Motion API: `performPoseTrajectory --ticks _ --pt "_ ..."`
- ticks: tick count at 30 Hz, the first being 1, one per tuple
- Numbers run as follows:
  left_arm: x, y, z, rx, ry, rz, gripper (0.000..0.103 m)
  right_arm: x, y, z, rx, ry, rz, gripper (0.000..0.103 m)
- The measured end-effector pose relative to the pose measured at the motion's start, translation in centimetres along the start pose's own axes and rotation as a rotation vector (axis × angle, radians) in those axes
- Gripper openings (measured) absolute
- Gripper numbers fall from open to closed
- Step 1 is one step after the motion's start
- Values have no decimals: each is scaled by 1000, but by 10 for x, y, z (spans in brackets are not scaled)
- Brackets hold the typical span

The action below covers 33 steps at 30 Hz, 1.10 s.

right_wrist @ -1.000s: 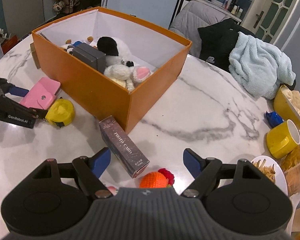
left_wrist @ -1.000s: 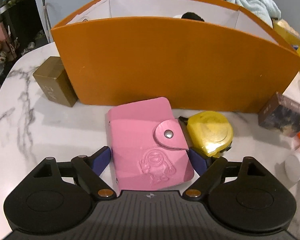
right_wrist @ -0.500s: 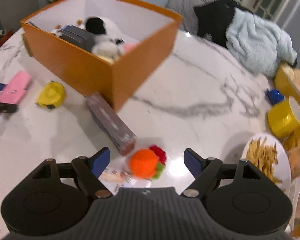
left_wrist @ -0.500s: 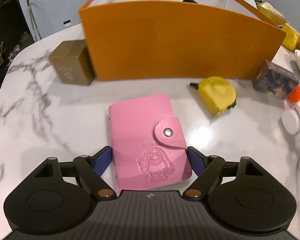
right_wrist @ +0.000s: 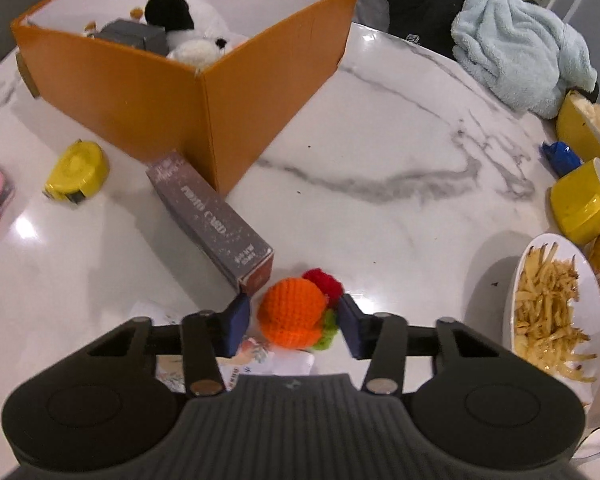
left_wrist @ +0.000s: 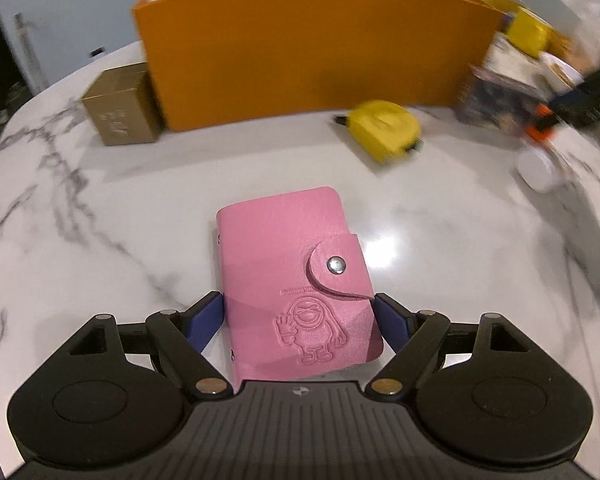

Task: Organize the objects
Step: 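Grasp the pink wallet with the left tool while the right tool grasps the orange ball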

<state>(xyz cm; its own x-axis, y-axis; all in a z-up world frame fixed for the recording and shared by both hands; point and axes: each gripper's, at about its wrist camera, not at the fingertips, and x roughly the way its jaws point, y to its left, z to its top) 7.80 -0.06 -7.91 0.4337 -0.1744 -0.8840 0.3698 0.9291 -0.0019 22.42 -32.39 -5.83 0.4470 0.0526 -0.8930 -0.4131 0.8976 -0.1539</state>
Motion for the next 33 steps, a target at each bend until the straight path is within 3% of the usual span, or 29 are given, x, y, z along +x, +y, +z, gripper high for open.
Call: performPoseTrajectory --ticks 5,17,25,33 --pt "-6 -12 -10 77 13 -48 95 -7 1 -1 3 12 65 42" --pt "3 -26 -1 -24 -63 41 101 -9 20 -5 -59 27 51 44" --pt "2 -24 3 -20 -51 30 94 -7 20 -6 -49 27 56 48" --pt "-3 -22 2 -19 -38 19 92 -10 17 -4 -38 37 74 44"
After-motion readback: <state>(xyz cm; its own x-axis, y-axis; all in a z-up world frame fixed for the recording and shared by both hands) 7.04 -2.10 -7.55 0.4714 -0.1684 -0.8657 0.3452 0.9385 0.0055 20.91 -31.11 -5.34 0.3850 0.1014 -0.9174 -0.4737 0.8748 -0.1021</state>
